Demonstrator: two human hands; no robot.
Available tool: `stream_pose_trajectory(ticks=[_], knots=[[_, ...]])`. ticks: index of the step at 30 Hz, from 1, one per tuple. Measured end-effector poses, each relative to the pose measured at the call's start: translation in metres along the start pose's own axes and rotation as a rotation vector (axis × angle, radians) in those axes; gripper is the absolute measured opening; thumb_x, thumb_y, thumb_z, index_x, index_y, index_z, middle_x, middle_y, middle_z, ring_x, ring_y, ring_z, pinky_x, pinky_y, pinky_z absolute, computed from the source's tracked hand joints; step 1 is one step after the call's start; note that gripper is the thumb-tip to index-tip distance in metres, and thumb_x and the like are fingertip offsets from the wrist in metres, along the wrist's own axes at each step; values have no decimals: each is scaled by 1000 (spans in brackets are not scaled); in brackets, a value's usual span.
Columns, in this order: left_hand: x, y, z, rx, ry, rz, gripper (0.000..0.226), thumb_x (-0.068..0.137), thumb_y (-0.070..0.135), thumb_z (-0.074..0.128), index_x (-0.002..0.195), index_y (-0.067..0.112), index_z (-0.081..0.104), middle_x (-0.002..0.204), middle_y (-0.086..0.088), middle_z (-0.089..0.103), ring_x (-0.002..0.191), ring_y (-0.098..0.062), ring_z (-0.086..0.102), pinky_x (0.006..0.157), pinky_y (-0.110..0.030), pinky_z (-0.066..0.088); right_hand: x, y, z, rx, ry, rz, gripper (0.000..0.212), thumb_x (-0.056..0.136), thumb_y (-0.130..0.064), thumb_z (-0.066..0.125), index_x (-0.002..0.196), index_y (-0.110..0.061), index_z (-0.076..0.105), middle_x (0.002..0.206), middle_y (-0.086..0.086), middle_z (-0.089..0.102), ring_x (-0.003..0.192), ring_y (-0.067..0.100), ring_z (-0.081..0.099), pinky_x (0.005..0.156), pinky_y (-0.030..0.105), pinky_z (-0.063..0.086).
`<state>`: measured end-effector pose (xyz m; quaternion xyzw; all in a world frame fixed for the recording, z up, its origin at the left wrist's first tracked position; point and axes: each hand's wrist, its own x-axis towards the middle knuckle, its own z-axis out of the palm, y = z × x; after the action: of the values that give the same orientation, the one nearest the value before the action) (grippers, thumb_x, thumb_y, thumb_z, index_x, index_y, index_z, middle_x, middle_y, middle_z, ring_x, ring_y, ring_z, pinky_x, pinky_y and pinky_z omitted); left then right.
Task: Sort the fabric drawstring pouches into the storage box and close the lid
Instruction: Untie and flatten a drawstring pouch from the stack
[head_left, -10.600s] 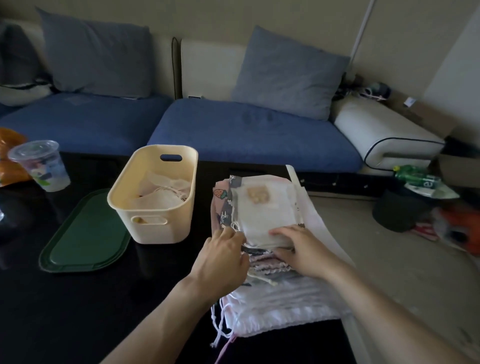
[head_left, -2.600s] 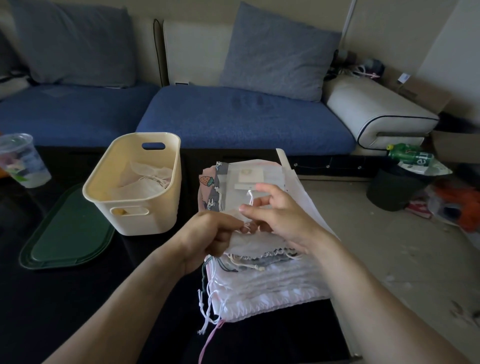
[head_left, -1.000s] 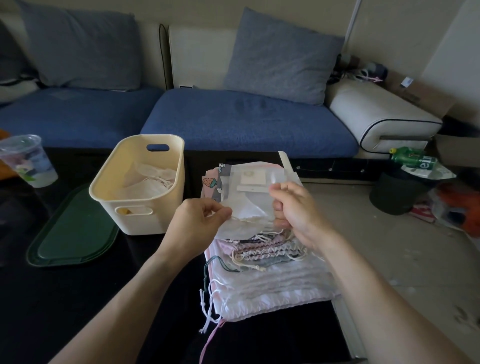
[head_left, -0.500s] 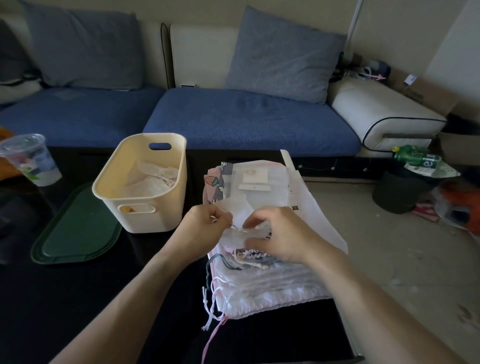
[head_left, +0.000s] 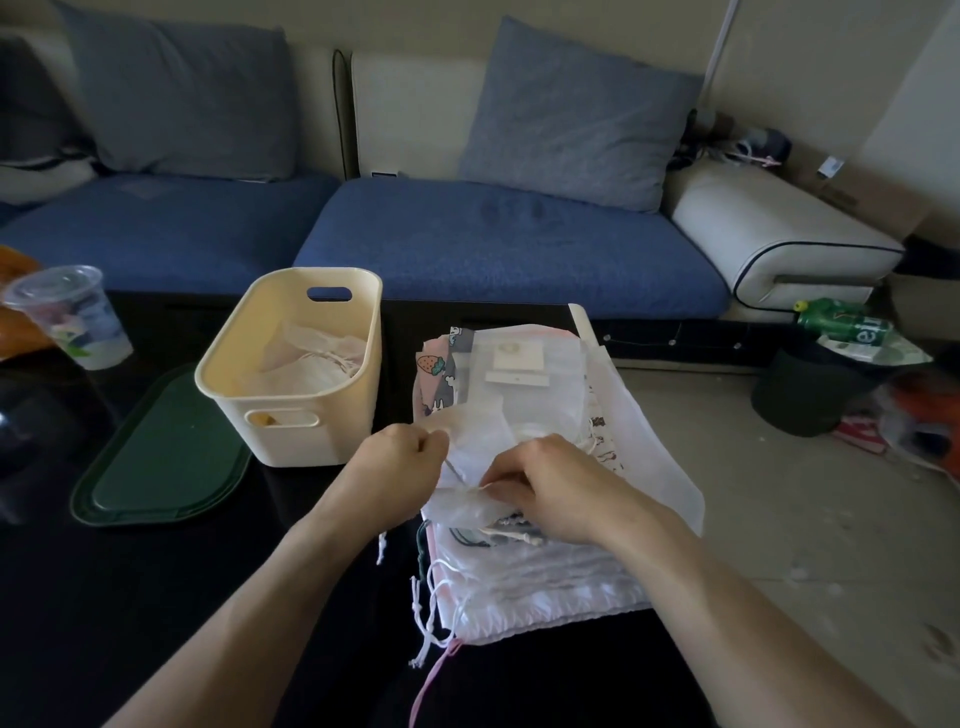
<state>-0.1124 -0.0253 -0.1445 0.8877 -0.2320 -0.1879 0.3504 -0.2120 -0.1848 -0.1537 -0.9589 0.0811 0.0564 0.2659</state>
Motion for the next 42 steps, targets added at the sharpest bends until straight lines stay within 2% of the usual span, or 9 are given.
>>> stream_pose_trajectory(ticks=[4, 9, 13, 18, 22, 27, 32, 36, 42], knots=[[-7, 7, 5, -178, -54, -61, 46, 103, 28, 42, 88, -8, 65, 44, 1, 56, 31, -11, 43, 40, -18, 35, 2, -6, 4, -39, -34, 21, 19, 92, -24, 58, 90, -19, 76, 84, -1, 73, 77, 16, 66, 66, 33, 51], [-6, 5, 8, -360, -127, -72, 52, 105, 37, 42, 89, -10, 58, 83, -5, 76, 36, -18, 38, 44, -22, 31, 3, -7, 10, -66, -22, 41, 38, 97, -22, 55, 60, -28, 54, 73, 2, 66, 68, 20, 63, 55, 32, 43], [-6, 8, 12, -514, -141, -148, 37, 107, 28, 38, 86, 3, 55, 78, -10, 62, 35, -13, 30, 39, -18, 22, 2, -7, 7, 72, -21, 14, 28, 96, -29, 59, 72, -20, 69, 63, -4, 65, 58, 12, 60, 54, 27, 42], [-5, 5, 16, -425, -173, -137, 24, 103, 15, 47, 97, 2, 66, 78, -8, 57, 39, -10, 36, 39, -20, 26, 0, -1, -3, 326, 106, 24, 18, 93, -33, 69, 80, -21, 71, 80, -8, 68, 58, -3, 62, 61, 24, 50], [-4, 4, 15, -511, -171, -121, 26, 100, 22, 57, 85, 4, 69, 60, -1, 56, 38, -10, 30, 37, -20, 23, -2, 2, -9, 540, 120, 89, 31, 94, -37, 67, 90, -7, 74, 88, 8, 74, 66, 18, 73, 73, 42, 61], [-3, 3, 13, -516, -179, -173, 33, 102, 27, 54, 90, 0, 70, 58, -3, 59, 35, -10, 27, 37, -19, 22, -4, 9, -14, 808, 5, 169, 40, 99, -32, 61, 80, 3, 66, 91, 18, 75, 86, 33, 74, 88, 48, 58], [-5, 3, 15, -445, -220, -99, 36, 98, 33, 61, 83, 3, 74, 56, -2, 58, 37, -10, 30, 38, -19, 24, -6, 6, -17, 976, -6, 243, 38, 103, -31, 55, 73, -6, 55, 92, 17, 75, 84, 26, 74, 55, 30, 56], [-6, 6, 17, -424, -261, -68, 34, 97, 31, 62, 80, 5, 73, 48, 3, 53, 35, -8, 30, 38, -17, 25, -6, 5, -16, 968, 48, 315, 32, 104, -31, 53, 83, -7, 59, 74, 6, 74, 71, 20, 73, 48, 25, 48], [1, 8, 16, -436, -116, -78, 34, 97, 33, 61, 80, 6, 75, 48, 6, 51, 35, -6, 36, 41, -19, 30, -3, 6, -18, 1092, 211, 410, 26, 98, -24, 64, 84, -2, 69, 76, 6, 72, 64, 13, 71, 49, 24, 52]])
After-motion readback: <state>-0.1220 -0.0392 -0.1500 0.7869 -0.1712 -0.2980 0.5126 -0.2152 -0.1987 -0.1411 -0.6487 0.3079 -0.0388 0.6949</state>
